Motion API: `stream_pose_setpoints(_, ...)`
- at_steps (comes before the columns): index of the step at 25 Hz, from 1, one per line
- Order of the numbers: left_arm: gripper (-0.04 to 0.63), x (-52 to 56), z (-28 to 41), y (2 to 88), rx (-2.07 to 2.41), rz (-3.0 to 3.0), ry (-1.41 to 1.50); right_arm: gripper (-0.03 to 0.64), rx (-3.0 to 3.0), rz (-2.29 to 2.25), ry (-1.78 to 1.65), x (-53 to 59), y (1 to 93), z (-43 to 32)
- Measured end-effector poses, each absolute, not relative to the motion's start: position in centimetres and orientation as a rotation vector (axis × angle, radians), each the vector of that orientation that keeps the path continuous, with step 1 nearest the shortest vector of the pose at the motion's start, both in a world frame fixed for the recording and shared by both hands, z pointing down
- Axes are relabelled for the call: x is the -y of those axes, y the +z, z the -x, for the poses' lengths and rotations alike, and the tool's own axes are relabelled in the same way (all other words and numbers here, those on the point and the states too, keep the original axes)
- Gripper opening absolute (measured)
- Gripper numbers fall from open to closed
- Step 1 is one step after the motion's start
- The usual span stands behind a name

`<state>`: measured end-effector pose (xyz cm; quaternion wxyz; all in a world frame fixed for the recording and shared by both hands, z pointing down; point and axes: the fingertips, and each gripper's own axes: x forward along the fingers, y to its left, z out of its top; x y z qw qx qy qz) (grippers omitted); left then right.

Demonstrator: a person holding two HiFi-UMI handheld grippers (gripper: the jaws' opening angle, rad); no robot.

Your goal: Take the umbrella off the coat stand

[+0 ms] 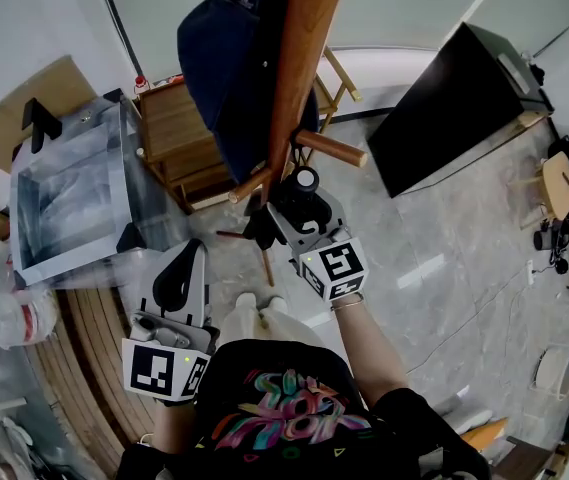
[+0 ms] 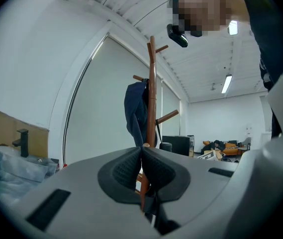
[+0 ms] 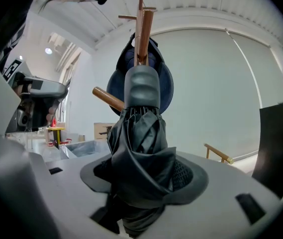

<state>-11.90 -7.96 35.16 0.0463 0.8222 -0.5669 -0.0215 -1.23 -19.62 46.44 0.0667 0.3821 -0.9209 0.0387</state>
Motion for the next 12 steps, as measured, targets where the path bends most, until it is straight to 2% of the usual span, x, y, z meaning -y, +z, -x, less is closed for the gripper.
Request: stream_pose_setpoints(12, 0.025, 8.0, 11.1, 32.9, 1.719, -2.575, -0.110, 0.270, 2.793, -1.184, 0.138, 18.1, 42.7, -0.3)
